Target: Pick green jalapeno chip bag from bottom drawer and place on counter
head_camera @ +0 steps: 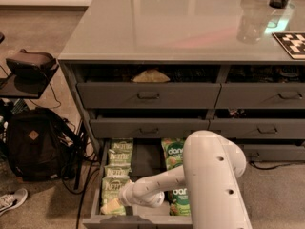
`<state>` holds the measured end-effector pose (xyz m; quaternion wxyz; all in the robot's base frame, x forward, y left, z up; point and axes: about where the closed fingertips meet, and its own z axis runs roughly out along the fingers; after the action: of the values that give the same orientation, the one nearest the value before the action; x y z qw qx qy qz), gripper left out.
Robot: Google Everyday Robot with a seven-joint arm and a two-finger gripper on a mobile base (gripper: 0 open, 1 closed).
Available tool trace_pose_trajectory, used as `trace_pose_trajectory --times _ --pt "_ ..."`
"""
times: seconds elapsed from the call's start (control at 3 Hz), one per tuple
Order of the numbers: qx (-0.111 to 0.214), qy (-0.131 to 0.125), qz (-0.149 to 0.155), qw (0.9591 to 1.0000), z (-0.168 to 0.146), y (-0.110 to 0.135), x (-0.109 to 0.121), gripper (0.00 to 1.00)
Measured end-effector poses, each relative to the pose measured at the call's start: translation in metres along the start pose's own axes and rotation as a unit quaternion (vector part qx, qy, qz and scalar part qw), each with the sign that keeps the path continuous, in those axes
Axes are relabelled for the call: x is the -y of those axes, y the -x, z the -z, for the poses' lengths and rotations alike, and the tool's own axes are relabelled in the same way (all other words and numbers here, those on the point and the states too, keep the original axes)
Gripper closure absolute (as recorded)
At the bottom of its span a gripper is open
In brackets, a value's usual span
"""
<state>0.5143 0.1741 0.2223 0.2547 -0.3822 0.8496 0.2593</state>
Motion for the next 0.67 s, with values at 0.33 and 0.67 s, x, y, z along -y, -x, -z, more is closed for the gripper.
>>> trace_pose_trajectory --times 0.33,0.67 --pt "0.006 -0.010 0.015 0.9998 -0.010 0.008 -0.012 0.00" --pt "0.012 -0.024 0.014 0.9996 -0.021 0.013 -0.013 0.00"
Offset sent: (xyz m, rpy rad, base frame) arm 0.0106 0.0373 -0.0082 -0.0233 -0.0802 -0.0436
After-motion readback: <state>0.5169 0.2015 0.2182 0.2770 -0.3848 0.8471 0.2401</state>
